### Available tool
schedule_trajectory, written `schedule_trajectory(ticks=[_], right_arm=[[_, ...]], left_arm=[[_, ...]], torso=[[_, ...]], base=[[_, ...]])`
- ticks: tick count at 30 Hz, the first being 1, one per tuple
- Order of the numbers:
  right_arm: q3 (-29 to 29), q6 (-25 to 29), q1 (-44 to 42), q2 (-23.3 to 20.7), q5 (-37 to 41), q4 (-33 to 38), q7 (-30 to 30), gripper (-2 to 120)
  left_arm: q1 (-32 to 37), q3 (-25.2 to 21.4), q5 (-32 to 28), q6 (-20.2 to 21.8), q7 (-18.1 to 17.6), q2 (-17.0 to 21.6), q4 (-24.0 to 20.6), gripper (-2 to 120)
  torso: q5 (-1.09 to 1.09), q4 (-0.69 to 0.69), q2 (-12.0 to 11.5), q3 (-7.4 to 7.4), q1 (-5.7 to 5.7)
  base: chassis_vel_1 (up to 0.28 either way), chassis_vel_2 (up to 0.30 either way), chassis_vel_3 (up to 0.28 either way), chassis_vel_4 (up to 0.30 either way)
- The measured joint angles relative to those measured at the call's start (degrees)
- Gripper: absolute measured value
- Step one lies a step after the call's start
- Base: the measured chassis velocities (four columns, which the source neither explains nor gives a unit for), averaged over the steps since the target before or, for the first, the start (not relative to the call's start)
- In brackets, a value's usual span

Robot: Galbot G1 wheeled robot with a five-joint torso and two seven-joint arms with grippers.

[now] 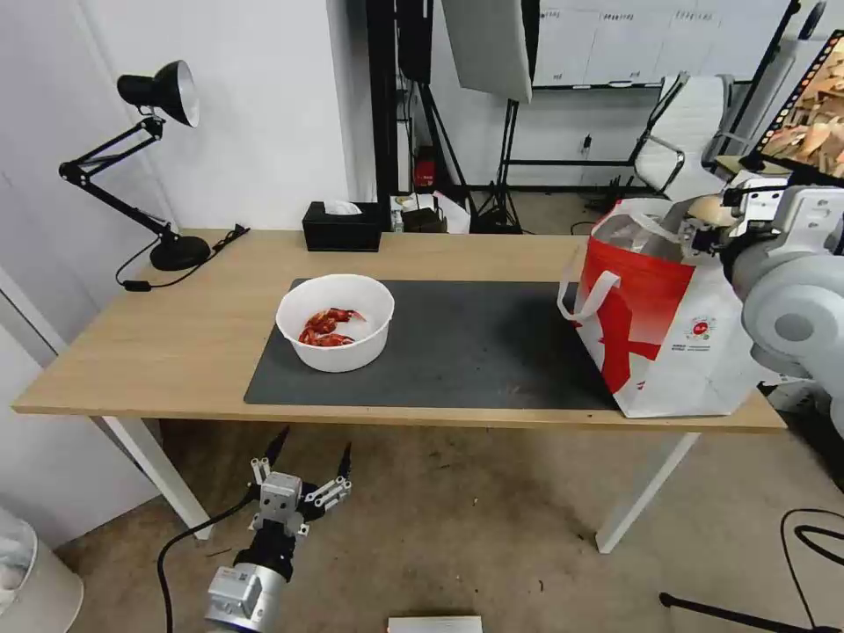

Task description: Pick up the trash from the table and place it into the takeout bag.

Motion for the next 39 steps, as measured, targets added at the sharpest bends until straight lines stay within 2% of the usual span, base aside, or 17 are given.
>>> schedule_trajectory(ticks=[2,3,8,12,15,16,19,20,24,25,28,30,32,38,39], right_arm=[[0.01,0.02,0.00,-0.20,-0.02,0.03,-0.13,87],[0.11,0.14,0.00,-0.47,-0.03,0.24,-0.41,95],[1.00,1.67,-1.11,-0.93,0.02,1.50,-1.75,100],[2.22,5.73,-3.28,-1.51,-0.06,3.56,-5.19,100],[4.03,15.92,-8.05,-1.56,-2.74,7.51,-16.66,100],[4.03,15.92,-8.05,-1.56,-2.74,7.51,-16.66,100],[3.48,20.84,-11.18,-0.15,-4.96,10.39,-24.73,100],[3.48,20.84,-11.18,-0.15,-4.96,10.39,-24.73,100],[3.73,29.48,-18.91,3.26,-10.90,11.46,-37.86,100],[3.73,29.48,-18.91,3.26,-10.90,11.46,-37.86,100],[9.17,35.47,-32.49,8.26,-19.39,11.35,-46.63,100],[10.33,36.53,-35.67,9.52,-20.90,11.14,-48.03,100],[13.55,40.54,-45.29,13.61,-25.89,9.80,-52.73,100],[15.84,44.01,-54.70,18.42,-31.64,7.30,-54.77,100],[16.67,45.03,-58.61,21.17,-34.47,6.02,-54.22,100]], left_arm=[[-0.01,0.06,0.02,0.03,0.00,-0.06,0.00,100],[-0.01,0.10,0.06,0.05,0.02,-0.10,-0.02,100],[-0.01,0.08,0.09,0.11,0.04,-0.02,-0.51,100],[-0.01,-0.10,0.05,0.20,0.07,0.10,-1.45,100],[0.45,-0.66,0.03,0.10,0.06,-0.61,-2.16,100],[0.45,-0.66,0.03,0.10,0.06,-0.61,-2.16,100],[2.12,-1.58,0.81,-0.77,-0.03,-2.36,-3.15,100],[2.12,-1.58,0.81,-0.77,-0.03,-2.36,-3.15,100],[3.67,-3.20,1.52,-1.61,-0.20,-4.49,-4.43,100],[3.67,-3.20,1.52,-1.61,-0.20,-4.49,-4.43,100],[3.67,-3.53,1.50,-1.69,-0.26,-4.74,-4.50,100],[3.67,-3.56,1.49,-1.74,-0.26,-4.74,-4.50,100],[3.73,-3.57,1.42,-2.23,-0.30,-4.59,-4.27,100],[3.75,-3.57,1.29,-2.59,-0.30,-4.34,-3.86,100],[3.72,-3.45,1.26,-2.66,-0.31,-4.32,-3.57,100]], torso=[[0.00,0.00,0.00,0.00,0.00],[0.00,0.00,0.00,0.00,0.00],[0.00,0.00,0.00,0.00,0.00],[0.00,-0.01,0.00,0.00,0.00],[-0.01,-0.02,0.00,0.00,0.00],[-0.01,-0.02,0.00,0.00,0.00],[0.00,0.01,0.00,0.00,0.00],[0.00,0.01,0.00,0.00,0.00],[0.01,0.04,0.00,0.00,0.00],[0.01,0.04,0.00,0.00,0.00],[0.00,0.00,0.00,0.00,0.00],[0.02,-0.01,0.00,0.00,0.00],[-0.01,-0.01,0.00,-0.01,-0.01],[0.01,-0.02,0.00,-0.01,0.00],[0.00,-0.02,0.00,-0.01,-0.01]], base=[[0.000,0.000,0.000,0.000],[0.000,0.000,0.000,0.000],[0.000,0.000,0.000,0.000],[0.000,0.000,0.000,0.000],[0.000,0.000,0.000,0.000],[0.000,0.000,0.000,0.000],[0.000,0.000,0.000,0.000],[0.000,0.000,0.000,0.000],[0.000,0.000,0.000,0.000],[0.000,0.000,0.000,0.000],[0.000,0.000,0.000,0.000],[0.000,0.000,0.000,0.000],[0.000,0.000,0.000,0.000],[0.000,0.000,0.000,0.000],[0.000,0.000,0.000,0.000]])
